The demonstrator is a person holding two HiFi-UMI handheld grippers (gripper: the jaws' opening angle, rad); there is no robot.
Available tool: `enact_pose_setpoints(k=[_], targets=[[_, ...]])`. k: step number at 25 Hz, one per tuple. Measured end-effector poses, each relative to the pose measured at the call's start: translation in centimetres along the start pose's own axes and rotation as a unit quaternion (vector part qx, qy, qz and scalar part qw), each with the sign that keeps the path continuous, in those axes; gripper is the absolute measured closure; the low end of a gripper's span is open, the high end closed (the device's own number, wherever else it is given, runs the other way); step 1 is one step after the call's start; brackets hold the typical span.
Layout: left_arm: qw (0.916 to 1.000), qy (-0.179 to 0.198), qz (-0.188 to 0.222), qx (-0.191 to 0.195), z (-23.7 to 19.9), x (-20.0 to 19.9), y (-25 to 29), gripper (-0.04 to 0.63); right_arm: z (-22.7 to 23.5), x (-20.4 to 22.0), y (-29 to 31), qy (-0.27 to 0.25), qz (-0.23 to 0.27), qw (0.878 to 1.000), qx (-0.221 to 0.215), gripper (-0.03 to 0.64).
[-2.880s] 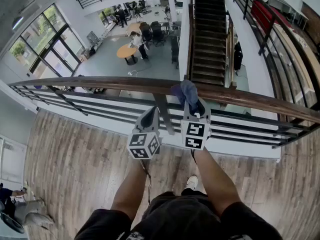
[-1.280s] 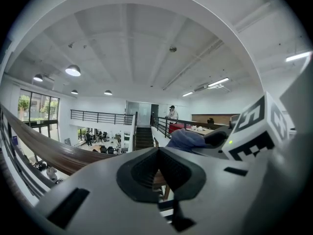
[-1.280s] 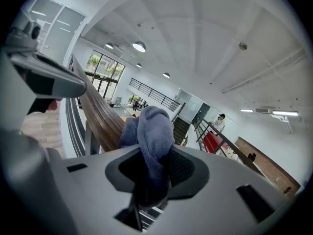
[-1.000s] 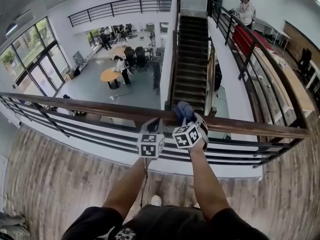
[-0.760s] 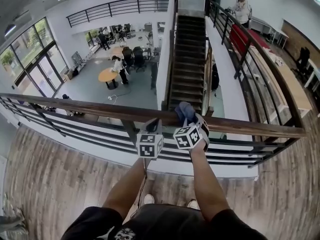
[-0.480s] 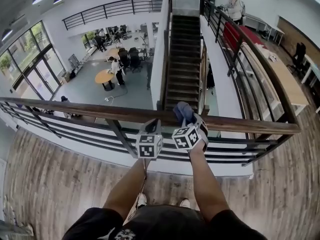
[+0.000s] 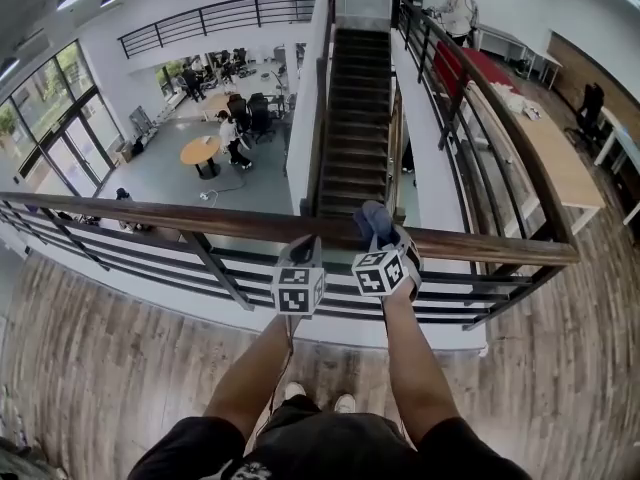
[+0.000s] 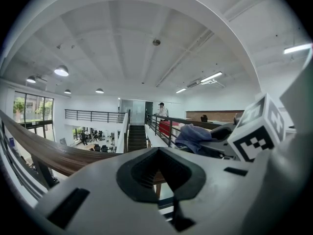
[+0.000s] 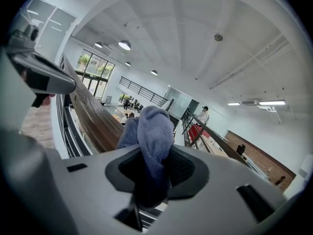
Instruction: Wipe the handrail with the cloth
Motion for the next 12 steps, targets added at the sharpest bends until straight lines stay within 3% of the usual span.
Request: enact_pose_setpoints(k=[12], targets=[[0.9986, -0.001, 0.0, 0.053, 6.0, -1.2, 3.6, 0.592, 10.5, 6.2, -2.3, -0.007, -0.033, 0.997, 0.066, 0.508]])
Point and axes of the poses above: the fingertips, and each gripper's own axes: y forward along the fingers, z to its right, x out of its underside, the point moved 1 cm from there along -y, backward along the fingers, and after that the axes turned 11 degrees about z, right-handed, at the moved point
